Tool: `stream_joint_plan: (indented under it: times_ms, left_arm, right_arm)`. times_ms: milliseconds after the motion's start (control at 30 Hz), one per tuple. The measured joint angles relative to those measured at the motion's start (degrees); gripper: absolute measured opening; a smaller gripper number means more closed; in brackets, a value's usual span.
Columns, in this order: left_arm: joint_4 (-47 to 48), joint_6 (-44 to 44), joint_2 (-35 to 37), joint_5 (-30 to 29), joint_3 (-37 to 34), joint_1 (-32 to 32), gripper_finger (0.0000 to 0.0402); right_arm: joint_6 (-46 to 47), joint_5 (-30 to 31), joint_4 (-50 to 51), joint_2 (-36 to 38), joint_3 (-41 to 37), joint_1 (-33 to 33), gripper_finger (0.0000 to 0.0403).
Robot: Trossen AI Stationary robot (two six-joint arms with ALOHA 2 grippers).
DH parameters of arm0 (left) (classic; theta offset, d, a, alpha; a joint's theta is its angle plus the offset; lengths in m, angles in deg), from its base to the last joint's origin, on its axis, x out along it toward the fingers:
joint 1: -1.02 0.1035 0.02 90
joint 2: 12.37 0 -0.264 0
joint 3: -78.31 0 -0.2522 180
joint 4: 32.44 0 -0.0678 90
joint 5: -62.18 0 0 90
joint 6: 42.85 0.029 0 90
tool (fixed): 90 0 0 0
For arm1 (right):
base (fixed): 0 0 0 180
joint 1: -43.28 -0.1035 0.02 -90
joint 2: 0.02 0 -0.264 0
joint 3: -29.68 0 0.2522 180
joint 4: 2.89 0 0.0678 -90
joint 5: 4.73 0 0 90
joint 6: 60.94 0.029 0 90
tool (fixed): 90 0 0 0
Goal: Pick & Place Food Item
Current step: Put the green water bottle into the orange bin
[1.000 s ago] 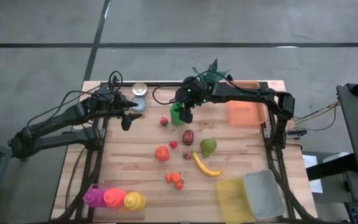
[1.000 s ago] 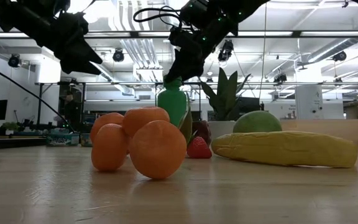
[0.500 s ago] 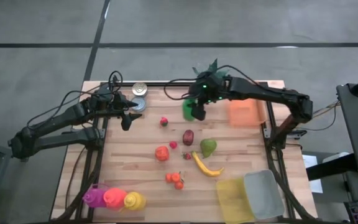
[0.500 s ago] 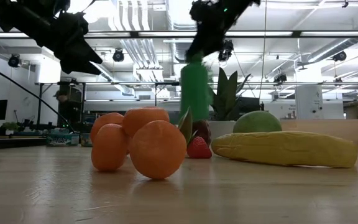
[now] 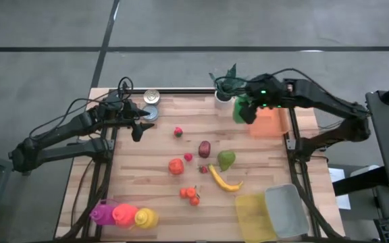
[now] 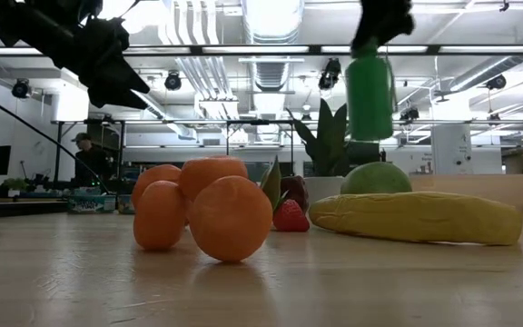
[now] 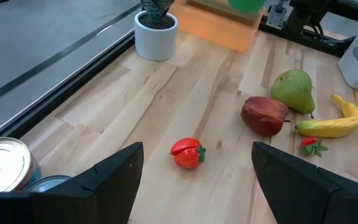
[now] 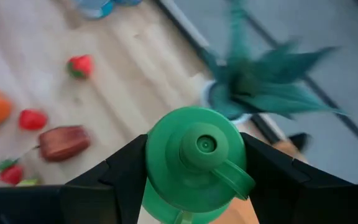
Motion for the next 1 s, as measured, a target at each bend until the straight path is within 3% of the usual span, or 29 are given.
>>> stream_joint_plan:
  times_ms: [200, 400, 1000]
  left_arm:
    - [0.0, 0.01, 0.0, 0.01, 0.0, 0.0, 0.0305]
    - [0.0, 0.01, 0.0, 0.01, 0.0, -0.01, 0.0305]
    - [0.0, 0.01, -0.02, 0.01, 0.0, -0.01, 0.0305]
  right_arm:
    - [3.23, 5.29, 0.12, 6.35, -3.11, 4.07, 0.0215]
    - [6.8, 11.88, 0.05, 7.75, -5.55, 10.99, 0.0215]
    - [8.56, 8.87, -13.49, 4.35, -16.98, 33.69, 0.0215]
